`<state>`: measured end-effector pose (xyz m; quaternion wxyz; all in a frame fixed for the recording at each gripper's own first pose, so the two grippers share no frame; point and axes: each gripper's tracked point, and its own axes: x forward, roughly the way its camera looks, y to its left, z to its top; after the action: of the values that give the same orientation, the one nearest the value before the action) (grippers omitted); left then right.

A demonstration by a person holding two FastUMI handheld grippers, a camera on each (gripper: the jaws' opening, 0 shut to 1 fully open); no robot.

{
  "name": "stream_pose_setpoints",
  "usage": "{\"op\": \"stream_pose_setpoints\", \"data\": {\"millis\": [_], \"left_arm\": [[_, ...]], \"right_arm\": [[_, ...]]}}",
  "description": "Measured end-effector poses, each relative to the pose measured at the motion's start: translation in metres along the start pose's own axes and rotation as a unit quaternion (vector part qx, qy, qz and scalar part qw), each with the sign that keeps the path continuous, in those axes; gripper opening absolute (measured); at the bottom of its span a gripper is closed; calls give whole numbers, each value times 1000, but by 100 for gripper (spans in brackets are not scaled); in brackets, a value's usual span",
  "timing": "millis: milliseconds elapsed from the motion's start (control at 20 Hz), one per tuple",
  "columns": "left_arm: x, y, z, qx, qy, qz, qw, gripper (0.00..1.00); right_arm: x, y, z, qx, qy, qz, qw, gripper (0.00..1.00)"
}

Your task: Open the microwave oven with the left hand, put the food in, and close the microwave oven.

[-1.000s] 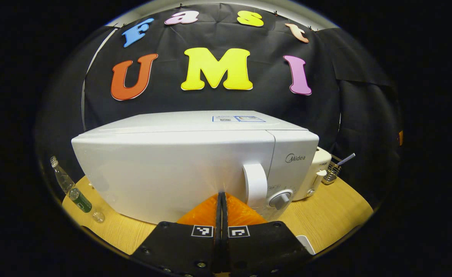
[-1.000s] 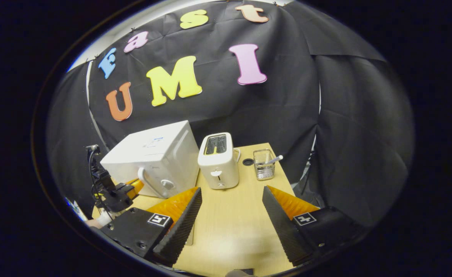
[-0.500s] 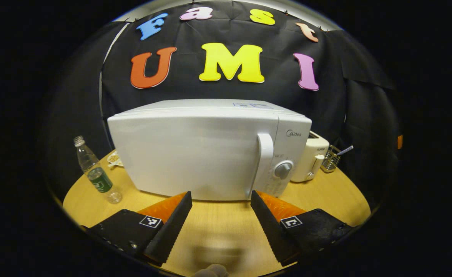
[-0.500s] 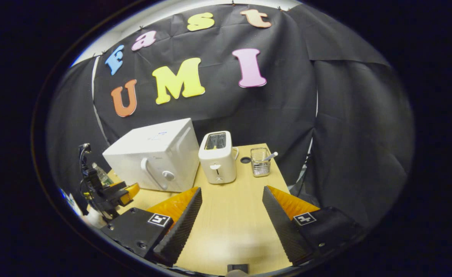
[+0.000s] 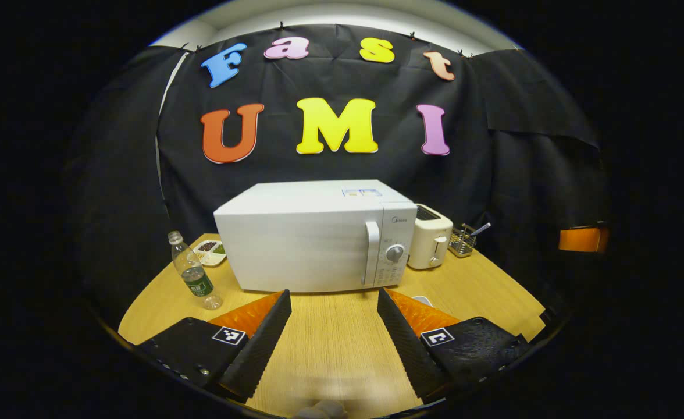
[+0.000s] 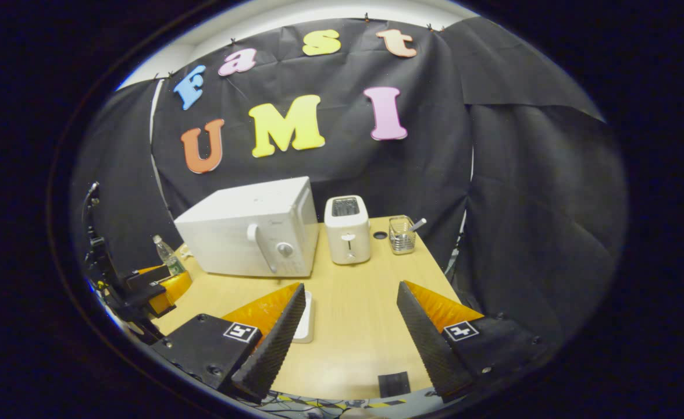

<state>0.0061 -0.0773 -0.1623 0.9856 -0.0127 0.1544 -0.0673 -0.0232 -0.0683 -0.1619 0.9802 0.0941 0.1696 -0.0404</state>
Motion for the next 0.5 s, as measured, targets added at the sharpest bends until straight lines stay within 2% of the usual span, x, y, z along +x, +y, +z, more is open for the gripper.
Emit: {"op": "stream_pose_setpoints", "data": {"millis": [50,100,150,250,300,350,400,450,500], "left_arm": [[-19,3,17,0,-20,-4,1000,94],[-35,7,34,-1,-38,-8,999,94],[-50,11,51,-3,-58,-12,998,94],[-79,21,81,-16,-87,-15,996,94],[-92,28,95,-19,-100,-10,995,94],[-103,39,108,-18,-111,2,994,94],[-111,53,118,-12,-121,23,992,94],[-119,64,130,-7,-130,38,991,94],[-123,66,137,-7,-135,39,990,93]], "right_arm": [[-9,14,8,-5,-13,2,1000,91],[-20,29,17,-8,-29,6,1000,91],[-28,40,25,-11,-42,10,999,100],[-46,64,46,-19,-68,17,997,100],[-56,76,58,-25,-86,25,996,100],[-65,87,71,-34,-106,32,993,91],[-70,93,82,-42,-122,34,991,100],[-76,98,90,-47,-133,33,989,91],[-82,104,98,-45,-143,37,988,100]]}}
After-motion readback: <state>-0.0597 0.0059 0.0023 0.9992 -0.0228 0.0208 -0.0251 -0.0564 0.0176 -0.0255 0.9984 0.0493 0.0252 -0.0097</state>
